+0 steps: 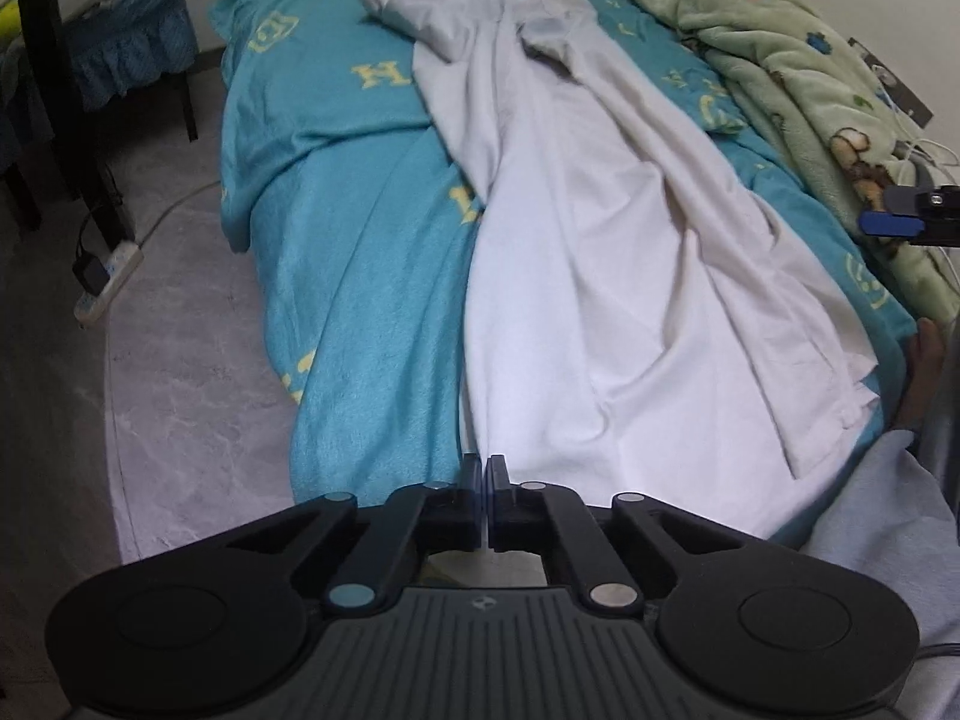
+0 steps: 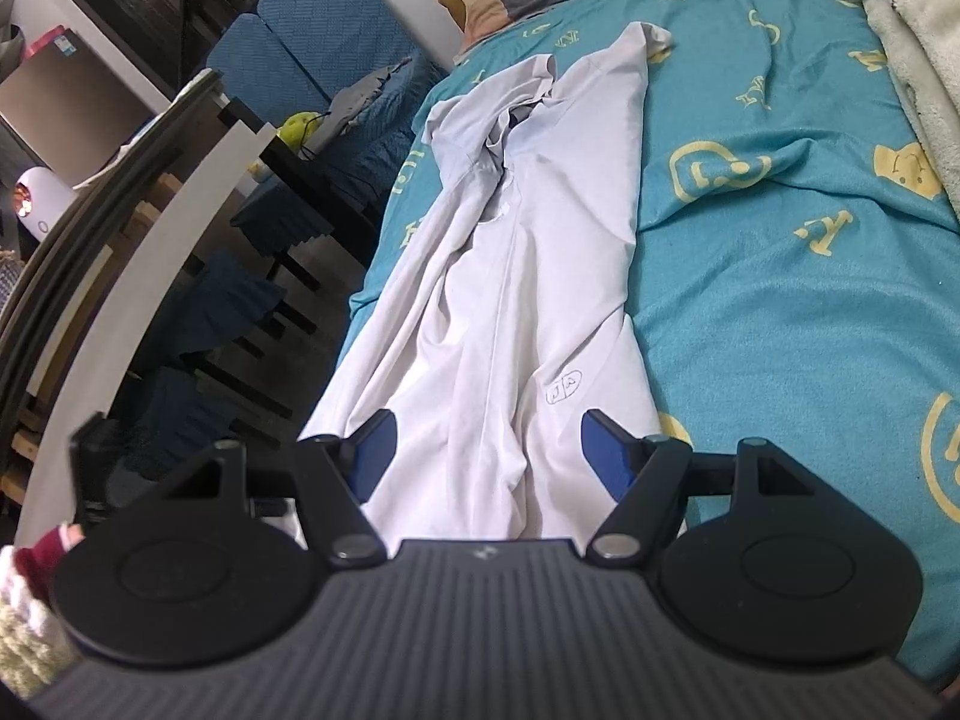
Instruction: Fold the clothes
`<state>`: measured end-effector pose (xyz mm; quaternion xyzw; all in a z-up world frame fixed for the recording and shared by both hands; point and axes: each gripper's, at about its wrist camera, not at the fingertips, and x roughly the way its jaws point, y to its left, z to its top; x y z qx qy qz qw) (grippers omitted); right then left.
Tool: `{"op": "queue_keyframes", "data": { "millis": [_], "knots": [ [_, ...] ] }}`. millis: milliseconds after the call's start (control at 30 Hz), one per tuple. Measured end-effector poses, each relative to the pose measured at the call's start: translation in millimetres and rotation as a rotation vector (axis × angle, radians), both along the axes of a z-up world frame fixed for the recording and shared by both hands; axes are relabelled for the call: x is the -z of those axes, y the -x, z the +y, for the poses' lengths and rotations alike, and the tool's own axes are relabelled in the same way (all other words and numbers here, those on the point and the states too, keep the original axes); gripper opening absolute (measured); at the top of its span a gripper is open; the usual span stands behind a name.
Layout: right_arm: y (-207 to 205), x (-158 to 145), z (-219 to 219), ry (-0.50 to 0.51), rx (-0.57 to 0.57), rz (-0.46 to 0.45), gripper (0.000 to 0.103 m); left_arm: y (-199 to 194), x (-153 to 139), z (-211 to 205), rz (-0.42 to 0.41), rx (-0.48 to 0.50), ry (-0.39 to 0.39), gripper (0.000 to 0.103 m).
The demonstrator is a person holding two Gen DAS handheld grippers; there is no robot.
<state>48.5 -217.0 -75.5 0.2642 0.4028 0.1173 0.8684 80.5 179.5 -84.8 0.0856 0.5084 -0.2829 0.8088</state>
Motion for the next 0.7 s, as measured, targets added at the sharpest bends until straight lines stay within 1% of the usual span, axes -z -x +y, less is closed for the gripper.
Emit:
{"op": "queue_keyframes", "data": {
  "millis": [67,133,233,267,333,367,400,467,567,633,667,700],
  "knots": [
    [-0.7,1.2,0.0,0.001,-0.001,0.008,0.071,6.9,-19.1,-6.3,-0.026,0.009,-0.006,0.001],
    [-1.0,1.7,-0.4,0.009,0.001,0.015,0.071,17.9,-48.1,-21.3,-0.064,0.025,0.008,0.001],
    [-1.4,3.4,-1.7,0.019,0.008,0.025,0.071,38.9,-89.3,-56.0,-0.118,0.091,0.056,0.001],
    [-2.0,4.9,-2.7,0.019,0.011,0.033,0.071,46.3,-98.5,-70.3,-0.127,0.122,0.065,0.001],
    [-3.4,8.2,-4.6,0.022,0.019,0.052,0.071,62.4,-107.1,-105.3,-0.128,0.183,0.075,0.001],
    [-4.3,10.3,-5.6,0.030,0.027,0.063,0.071,69.2,-107.1,-121.3,-0.119,0.210,0.081,0.001],
    [-5.0,12.3,-6.3,0.037,0.033,0.073,0.071,75.4,-101.1,-137.2,-0.109,0.234,0.070,0.001],
    [-7.4,17.6,-8.2,0.040,0.040,0.097,0.071,83.6,-81.5,-165.4,-0.080,0.261,0.029,0.001],
    [-12.9,28.4,-10.7,0.034,0.044,0.151,0.071,83.2,-42.1,-194.2,0.000,0.246,-0.029,0.003],
    [-15.6,35.0,-11.7,0.038,0.044,0.180,0.071,75.7,-24.9,-198.7,0.048,0.211,-0.040,0.006],
    [-16.7,38.1,-12.0,0.041,0.043,0.191,0.070,71.6,-22.0,-195.5,0.069,0.188,-0.023,0.016],
    [-18.1,41.8,-13.7,0.033,0.046,0.205,0.070,67.9,-21.5,-189.7,0.084,0.161,0.006,0.022]
  ]
}}
